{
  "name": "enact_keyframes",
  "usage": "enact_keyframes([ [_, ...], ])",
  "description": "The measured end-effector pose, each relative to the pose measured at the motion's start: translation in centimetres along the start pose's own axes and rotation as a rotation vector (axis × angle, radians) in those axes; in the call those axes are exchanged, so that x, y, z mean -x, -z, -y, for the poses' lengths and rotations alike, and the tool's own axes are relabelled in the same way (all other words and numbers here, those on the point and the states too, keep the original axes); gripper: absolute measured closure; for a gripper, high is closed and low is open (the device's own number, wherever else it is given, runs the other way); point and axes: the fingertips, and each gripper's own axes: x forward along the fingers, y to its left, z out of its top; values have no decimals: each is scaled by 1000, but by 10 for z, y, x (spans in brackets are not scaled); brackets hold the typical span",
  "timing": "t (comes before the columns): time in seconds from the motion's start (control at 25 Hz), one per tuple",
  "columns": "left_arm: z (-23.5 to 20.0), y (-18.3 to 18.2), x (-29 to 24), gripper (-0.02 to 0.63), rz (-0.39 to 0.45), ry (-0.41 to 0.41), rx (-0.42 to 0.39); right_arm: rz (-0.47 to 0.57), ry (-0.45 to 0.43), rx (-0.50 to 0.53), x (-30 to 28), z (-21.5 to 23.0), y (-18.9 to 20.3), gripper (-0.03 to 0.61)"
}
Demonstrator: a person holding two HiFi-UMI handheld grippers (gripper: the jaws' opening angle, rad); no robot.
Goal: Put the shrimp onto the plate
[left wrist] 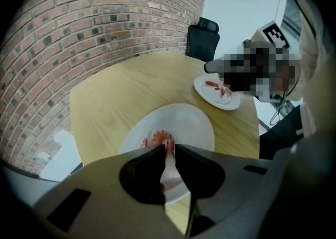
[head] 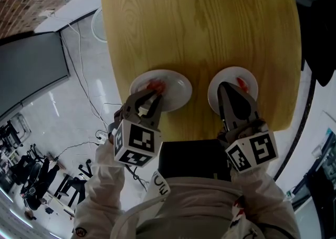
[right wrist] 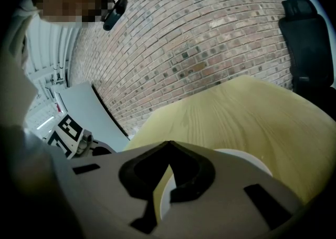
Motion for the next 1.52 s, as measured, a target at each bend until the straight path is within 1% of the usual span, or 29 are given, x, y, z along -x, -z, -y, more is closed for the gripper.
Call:
enact_keyframes([
  [0.4,5,-4,1,549,5,-14,-10,13,2,-4,8,5,1,554],
  [0.8,12,-25,4,551,20,-5,-36,39,27,-18,19,16,-9,555],
  [0.92,22,-34,2,551,19,0,-50,51,40,-27,29,26,-10,554],
  [1.12,54,-55,-5,551,36,1,-70,77,57,-42,61,51,-5,554],
  [1.36,68,-74,-12,551,48,2,-88,87,78,-54,76,69,-6,554],
  [1.52,80,-89,-18,550,54,12,-122,101,101,-72,89,84,-6,554],
])
